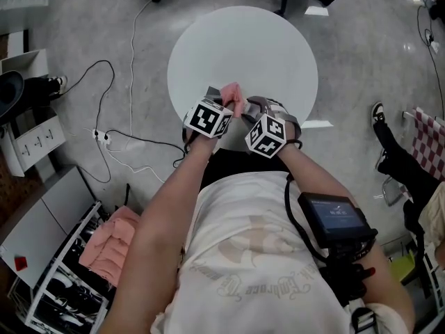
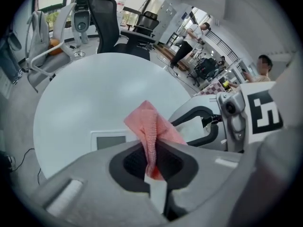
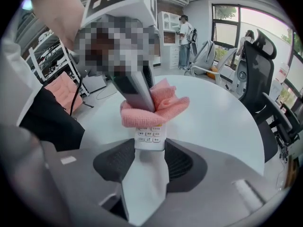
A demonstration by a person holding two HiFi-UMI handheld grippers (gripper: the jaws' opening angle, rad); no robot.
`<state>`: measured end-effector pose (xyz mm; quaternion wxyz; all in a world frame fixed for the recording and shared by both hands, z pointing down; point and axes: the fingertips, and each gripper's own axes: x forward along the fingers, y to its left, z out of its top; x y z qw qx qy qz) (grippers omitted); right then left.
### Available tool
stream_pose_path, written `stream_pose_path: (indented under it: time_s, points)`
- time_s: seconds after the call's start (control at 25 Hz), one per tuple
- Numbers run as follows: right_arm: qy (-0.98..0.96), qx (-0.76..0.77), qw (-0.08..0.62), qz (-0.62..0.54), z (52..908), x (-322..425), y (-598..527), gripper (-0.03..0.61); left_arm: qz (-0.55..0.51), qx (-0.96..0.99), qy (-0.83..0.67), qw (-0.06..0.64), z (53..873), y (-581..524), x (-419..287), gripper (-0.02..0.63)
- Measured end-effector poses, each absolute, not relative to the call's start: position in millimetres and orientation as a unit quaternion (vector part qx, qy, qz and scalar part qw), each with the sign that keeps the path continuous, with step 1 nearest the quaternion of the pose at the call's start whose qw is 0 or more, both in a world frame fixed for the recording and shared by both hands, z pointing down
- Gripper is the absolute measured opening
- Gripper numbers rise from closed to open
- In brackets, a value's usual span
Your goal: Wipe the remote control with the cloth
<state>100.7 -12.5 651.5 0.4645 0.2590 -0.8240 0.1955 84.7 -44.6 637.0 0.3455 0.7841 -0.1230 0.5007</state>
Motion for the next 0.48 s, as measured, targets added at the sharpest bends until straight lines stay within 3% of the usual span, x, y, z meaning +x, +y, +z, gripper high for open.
stream_pose_path:
  time_s: [0.48]
  points:
    - [-0.827,0.258,0.456,0.205,652.1,109.6,-11.7,0.207,0.519,0.752,-0.205,0.352,649.1,-107.5,7.6,0.018]
